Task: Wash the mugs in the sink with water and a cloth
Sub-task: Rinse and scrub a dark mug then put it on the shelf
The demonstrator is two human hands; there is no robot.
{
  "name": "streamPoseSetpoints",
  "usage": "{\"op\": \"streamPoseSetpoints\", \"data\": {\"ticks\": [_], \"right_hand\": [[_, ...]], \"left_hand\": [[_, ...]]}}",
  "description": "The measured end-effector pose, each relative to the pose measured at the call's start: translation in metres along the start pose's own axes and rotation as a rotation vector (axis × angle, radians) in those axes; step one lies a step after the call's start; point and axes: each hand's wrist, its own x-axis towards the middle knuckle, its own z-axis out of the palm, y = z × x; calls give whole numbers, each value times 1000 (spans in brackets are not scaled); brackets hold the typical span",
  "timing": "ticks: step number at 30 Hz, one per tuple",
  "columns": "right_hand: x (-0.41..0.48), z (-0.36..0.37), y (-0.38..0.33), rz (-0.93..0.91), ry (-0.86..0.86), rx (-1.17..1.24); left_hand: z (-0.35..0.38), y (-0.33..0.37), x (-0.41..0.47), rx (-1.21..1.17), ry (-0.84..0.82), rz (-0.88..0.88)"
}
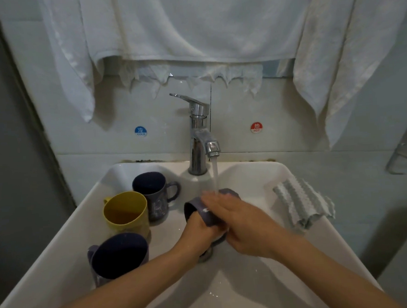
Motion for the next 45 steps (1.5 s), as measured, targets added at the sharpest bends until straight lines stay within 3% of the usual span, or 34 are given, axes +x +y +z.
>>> {"op": "streamPoseSetpoints", "data": {"ticks": [1, 2, 4, 6, 8, 10, 11, 13, 14, 15, 17, 19, 23, 27, 30, 33, 35, 37, 40, 43, 45], "right_hand": [[1, 4, -5, -48, -25, 23], [2, 6, -8, -79, -36, 29], [2, 3, -2, -40, -20, 23], [-2, -5, 13, 66, 6, -15], [-5, -10, 18, 108, -3, -61], [-2, -8, 5, 34, -9, -16], [0, -4, -5, -22, -19, 20], [3, 0, -11, -77, -8, 57], [3, -3, -7, -45, 11, 59], [2, -6, -1, 3, 35, 64], [-3, -12, 13, 79, 73, 39], [-5, -15, 11, 78, 50, 12], [-1, -7, -9, -32, -5, 76], [-4, -20, 14, 128, 1, 1], [-4, -20, 3, 92, -1, 27], [0, -11, -15, -13, -22, 86], [0, -14, -3, 41, 2, 63], [-3, -18, 11, 130, 14, -4], [-2, -16, 4, 110, -4, 6], [3, -12, -16, 17, -68, 101], [4, -14, -6, 61, -62, 94]], "left_hand": [[7, 7, -3, 224, -139, -84], [17, 4, 3, 510, -87, -55], [10, -23, -9, 433, -8, 219], [-1, 17, -4, -97, 4, -1], [-10, 21, 2, -207, -45, 2], [14, 7, 13, 35, 3, -18], [12, -4, 3, 212, -35, 88], [19, 10, -4, 567, -125, -70], [14, 6, 2, 533, -87, 56], [7, -18, 6, 487, 38, 345], [-2, 14, 5, 44, 1, 112], [-11, 8, 8, -110, 48, 128], [-3, 21, 2, -34, 33, 134], [-9, 8, 7, -177, 25, 183], [-1, 6, 9, -136, 29, 49], [12, 11, -4, 73, 94, -79], [7, 11, 8, 60, 129, 130], [-8, 13, 3, -141, 47, 126], [-13, 10, 6, -109, 32, 127], [-9, 12, 9, 83, 18, 122], [-14, 8, 9, 34, -18, 128]]}}
